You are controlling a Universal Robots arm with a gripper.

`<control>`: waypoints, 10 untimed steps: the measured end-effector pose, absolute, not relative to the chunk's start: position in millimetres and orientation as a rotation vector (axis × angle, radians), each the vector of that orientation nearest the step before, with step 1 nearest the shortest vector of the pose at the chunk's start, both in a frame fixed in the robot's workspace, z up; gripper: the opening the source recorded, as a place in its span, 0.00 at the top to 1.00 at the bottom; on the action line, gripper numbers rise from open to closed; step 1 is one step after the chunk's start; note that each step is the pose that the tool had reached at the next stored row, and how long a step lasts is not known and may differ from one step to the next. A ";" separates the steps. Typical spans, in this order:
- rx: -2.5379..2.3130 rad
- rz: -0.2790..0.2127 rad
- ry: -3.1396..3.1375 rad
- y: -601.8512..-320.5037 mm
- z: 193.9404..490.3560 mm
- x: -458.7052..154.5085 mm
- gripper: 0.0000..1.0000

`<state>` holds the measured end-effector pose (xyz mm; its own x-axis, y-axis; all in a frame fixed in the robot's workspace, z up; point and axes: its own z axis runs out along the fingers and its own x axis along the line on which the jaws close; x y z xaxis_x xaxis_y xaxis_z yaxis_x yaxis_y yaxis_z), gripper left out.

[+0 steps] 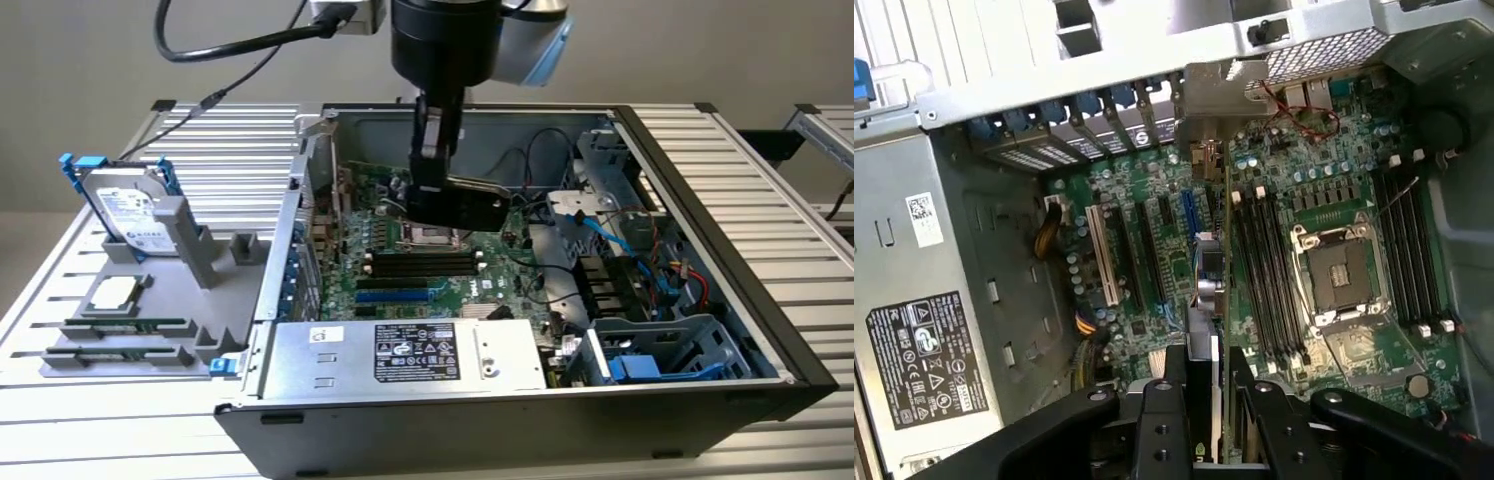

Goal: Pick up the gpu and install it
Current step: 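Pick up the gpu and move the gpu toward the slot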

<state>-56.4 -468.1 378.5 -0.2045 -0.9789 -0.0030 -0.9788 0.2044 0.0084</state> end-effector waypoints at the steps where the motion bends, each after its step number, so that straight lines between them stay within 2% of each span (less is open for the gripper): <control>1: 2.002 -0.004 -2.427 -468.1 378.2 -56.3 0.73; 8: 2.240 0.033 -2.251 -467.5 371.1 -56.4 0.73; 10: 2.257 0.022 -2.249 -461.6 363.6 -56.3 0.73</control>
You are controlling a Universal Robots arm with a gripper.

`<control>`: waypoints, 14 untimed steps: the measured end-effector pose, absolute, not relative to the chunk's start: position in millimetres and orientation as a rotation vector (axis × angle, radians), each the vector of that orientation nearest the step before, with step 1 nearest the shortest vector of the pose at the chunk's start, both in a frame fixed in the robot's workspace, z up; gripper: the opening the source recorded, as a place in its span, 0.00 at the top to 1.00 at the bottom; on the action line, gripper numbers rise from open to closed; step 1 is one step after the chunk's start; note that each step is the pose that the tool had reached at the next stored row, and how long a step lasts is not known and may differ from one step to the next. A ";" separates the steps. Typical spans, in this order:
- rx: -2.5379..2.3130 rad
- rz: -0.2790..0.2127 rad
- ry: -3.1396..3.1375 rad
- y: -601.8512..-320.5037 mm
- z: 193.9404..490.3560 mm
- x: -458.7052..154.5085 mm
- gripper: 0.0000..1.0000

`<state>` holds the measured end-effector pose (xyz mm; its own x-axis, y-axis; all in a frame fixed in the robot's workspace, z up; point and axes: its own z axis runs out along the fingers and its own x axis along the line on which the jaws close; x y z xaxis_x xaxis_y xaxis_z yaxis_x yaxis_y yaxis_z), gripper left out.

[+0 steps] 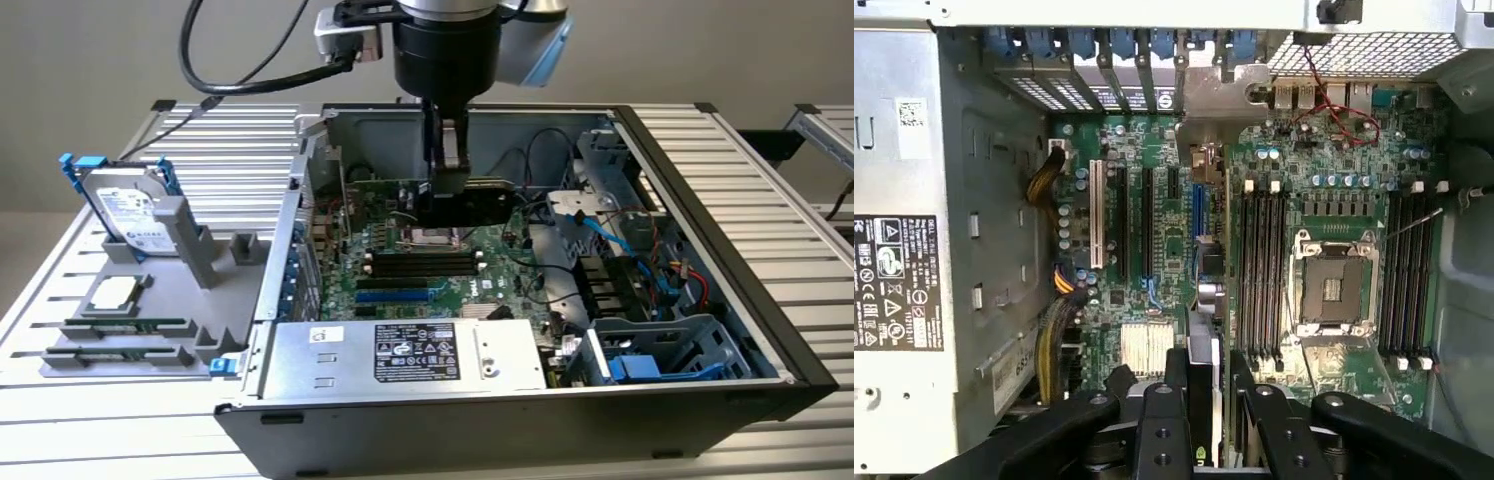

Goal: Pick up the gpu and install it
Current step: 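Pick up the gpu and move the gpu toward the slot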

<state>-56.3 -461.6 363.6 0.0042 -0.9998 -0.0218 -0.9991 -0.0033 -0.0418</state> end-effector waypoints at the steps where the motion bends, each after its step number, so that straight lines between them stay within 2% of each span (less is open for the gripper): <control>1: -2.185 -0.002 2.177 -455.5 356.4 -56.9 0.73; 14: -2.184 0.030 2.178 -449.3 350.3 -61.8 0.73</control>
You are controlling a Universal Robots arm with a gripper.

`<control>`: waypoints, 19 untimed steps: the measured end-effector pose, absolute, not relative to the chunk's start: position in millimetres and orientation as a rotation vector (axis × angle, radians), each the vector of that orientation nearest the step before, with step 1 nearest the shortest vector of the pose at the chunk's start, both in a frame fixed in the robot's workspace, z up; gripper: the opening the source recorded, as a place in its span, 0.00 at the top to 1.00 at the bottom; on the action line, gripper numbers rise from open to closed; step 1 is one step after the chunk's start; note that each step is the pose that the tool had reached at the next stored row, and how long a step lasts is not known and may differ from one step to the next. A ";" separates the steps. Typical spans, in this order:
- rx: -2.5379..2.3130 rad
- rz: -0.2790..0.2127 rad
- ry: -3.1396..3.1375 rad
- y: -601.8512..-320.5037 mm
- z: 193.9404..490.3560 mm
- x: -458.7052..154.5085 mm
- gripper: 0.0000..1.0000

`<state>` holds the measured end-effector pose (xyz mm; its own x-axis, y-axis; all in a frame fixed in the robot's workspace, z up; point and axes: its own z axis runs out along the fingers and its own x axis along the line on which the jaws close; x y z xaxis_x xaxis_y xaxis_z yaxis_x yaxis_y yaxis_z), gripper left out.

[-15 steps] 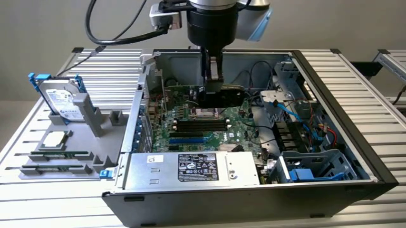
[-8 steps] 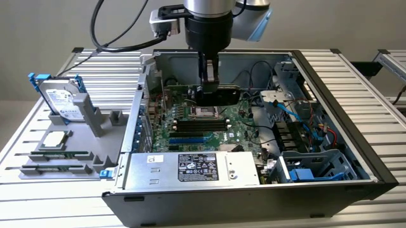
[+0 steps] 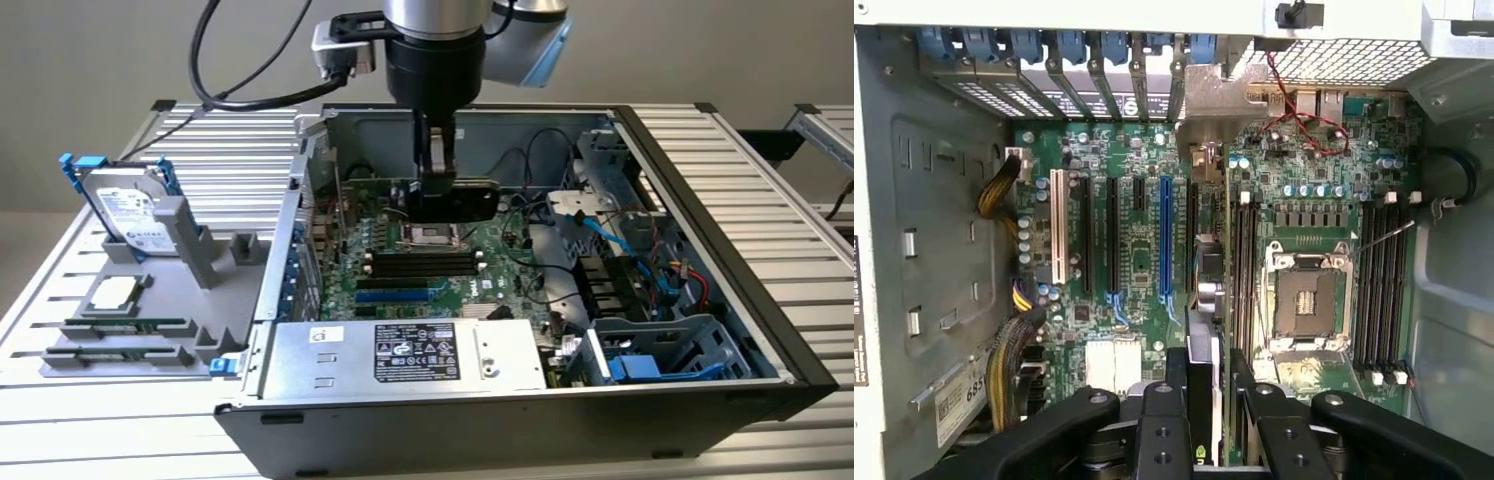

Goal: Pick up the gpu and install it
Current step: 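Pick up the gpu and move the gpu toward the slot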

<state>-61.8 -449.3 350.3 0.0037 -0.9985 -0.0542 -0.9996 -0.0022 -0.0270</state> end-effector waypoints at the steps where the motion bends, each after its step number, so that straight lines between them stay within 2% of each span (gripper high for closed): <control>1: -2.184 0.030 2.178 -449.1 349.1 -61.8 0.73; 19: -2.188 0.042 2.182 -448.0 334.1 -63.2 0.73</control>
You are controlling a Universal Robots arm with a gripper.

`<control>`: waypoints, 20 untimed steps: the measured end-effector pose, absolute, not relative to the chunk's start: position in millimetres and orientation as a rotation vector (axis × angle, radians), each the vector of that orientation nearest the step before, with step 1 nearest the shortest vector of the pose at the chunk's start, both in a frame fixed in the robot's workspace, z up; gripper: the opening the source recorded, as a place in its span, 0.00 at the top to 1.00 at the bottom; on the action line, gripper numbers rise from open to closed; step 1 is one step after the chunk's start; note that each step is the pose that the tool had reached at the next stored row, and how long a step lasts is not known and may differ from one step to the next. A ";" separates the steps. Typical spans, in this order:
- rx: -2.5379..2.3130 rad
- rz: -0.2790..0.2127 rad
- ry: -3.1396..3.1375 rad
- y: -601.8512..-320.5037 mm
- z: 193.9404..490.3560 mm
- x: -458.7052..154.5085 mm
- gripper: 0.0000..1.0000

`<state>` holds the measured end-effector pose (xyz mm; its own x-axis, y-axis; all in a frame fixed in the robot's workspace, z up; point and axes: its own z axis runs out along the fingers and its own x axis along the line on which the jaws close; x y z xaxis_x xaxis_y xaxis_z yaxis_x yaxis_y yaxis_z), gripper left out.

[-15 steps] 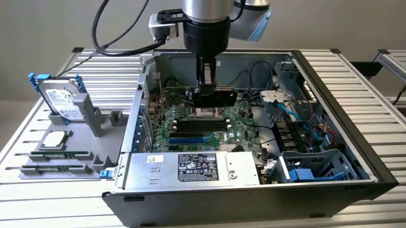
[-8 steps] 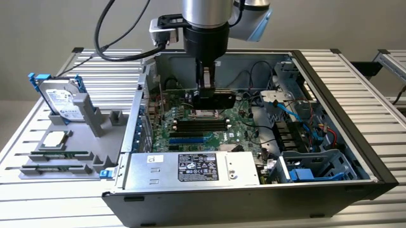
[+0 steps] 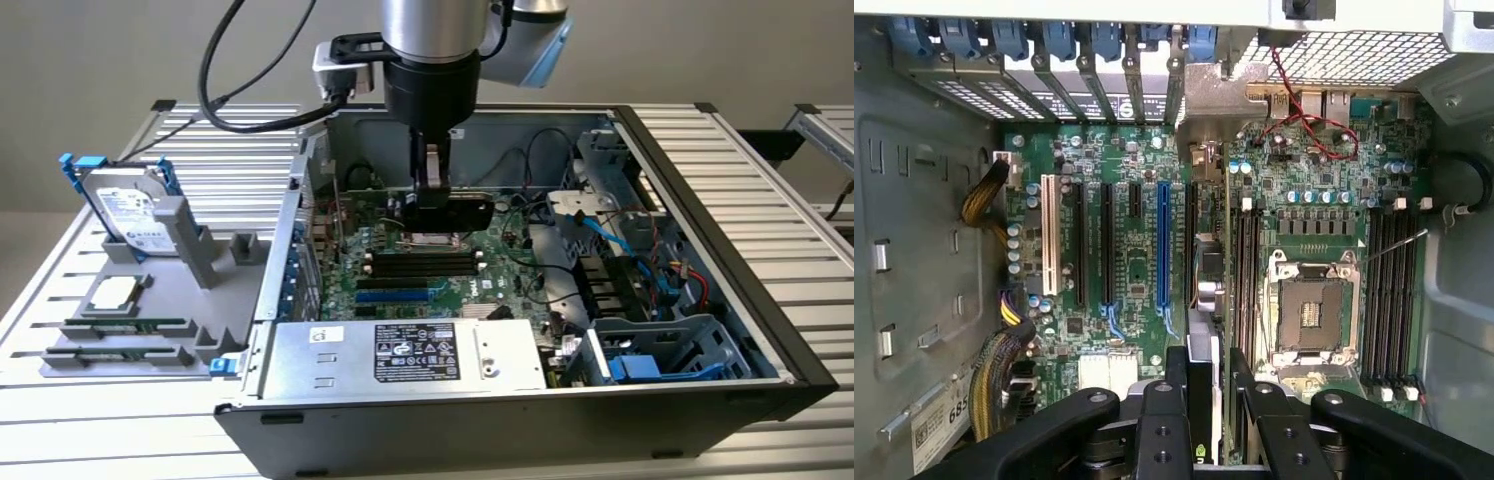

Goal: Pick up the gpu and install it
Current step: 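Pick up the gpu and move the gpu toward the slot, then insert the gpu into the slot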

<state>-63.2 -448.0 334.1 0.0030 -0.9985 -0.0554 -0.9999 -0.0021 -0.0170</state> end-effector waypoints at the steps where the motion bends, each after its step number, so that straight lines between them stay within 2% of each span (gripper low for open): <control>1: -2.188 0.042 2.182 -448.0 333.9 -63.2 0.73; 20: -2.195 0.050 2.190 -448.4 325.4 -69.5 0.73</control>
<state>-69.5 -448.4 325.4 0.0025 -0.9987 -0.0515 -1.0000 -0.0022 -0.0063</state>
